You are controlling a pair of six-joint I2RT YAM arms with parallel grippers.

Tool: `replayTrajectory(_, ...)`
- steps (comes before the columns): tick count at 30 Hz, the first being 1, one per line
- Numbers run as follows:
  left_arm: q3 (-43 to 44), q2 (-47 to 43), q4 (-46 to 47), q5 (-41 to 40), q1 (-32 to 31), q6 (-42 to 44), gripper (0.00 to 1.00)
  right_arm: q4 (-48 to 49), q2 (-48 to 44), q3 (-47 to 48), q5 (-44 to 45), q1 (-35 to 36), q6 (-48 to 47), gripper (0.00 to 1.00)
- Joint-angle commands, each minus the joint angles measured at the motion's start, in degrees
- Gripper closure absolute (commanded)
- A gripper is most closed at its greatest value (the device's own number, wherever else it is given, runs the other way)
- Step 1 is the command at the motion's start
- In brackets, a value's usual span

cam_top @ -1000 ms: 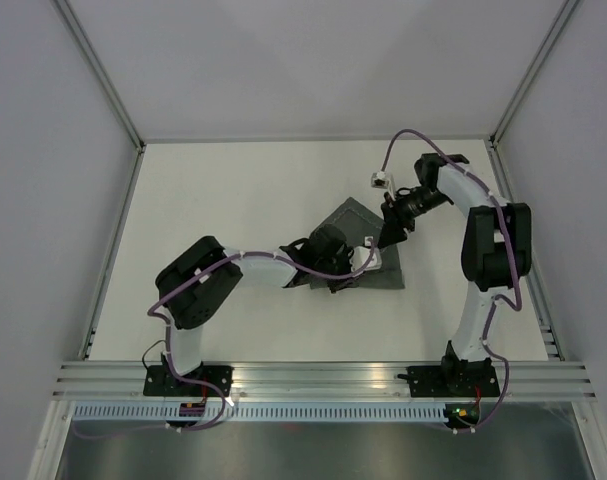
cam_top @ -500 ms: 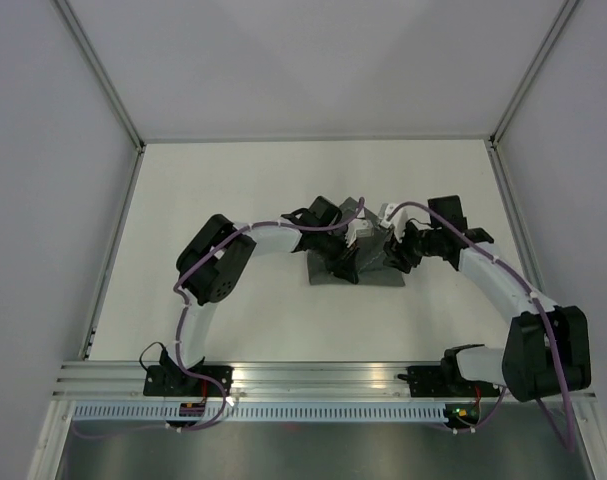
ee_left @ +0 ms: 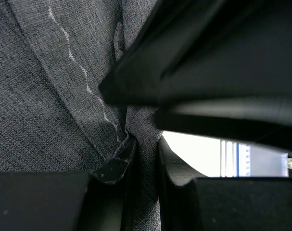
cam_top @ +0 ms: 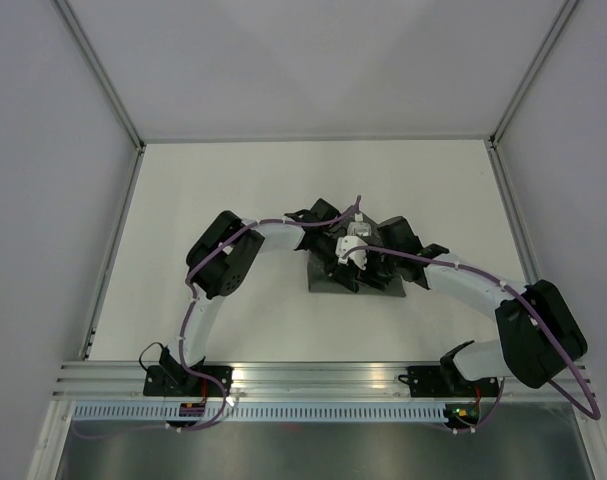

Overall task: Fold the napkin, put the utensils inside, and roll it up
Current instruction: Roll the napkin with the utensil

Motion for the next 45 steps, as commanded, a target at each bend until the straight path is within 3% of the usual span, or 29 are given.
replayTrajectory(1,-0.5,3.7,-4.8,-1.4,-0.3,-0.7,0.98,1.3,1.2,0.0,1.8,2.2,-0.7,0.41)
replayTrajectory(11,0.0,4.3,-4.7,-2.2,-0.1,-1.3,0.98,-4.4,0.7,1.9,-0.3,2.8,-1.1,0.42)
replayTrajectory(22,-0.3,5.1,-5.0,-2.2,0.6,-1.6,0.98,-12.3,-9.9,4.8,-1.5,2.6,-0.6,0.41)
replayTrajectory(27,-0.2,5.5,-4.9,-2.3,0.9,-1.9,0.98,-14.5,-6.1,3.7,-3.6,2.8,-3.2,0.42)
replayTrajectory(45,1.5,7.3,-5.1,-1.3,1.3,-2.7,0.98,-4.5,5.2,-0.3,-1.5,5.9,-2.6,0.43)
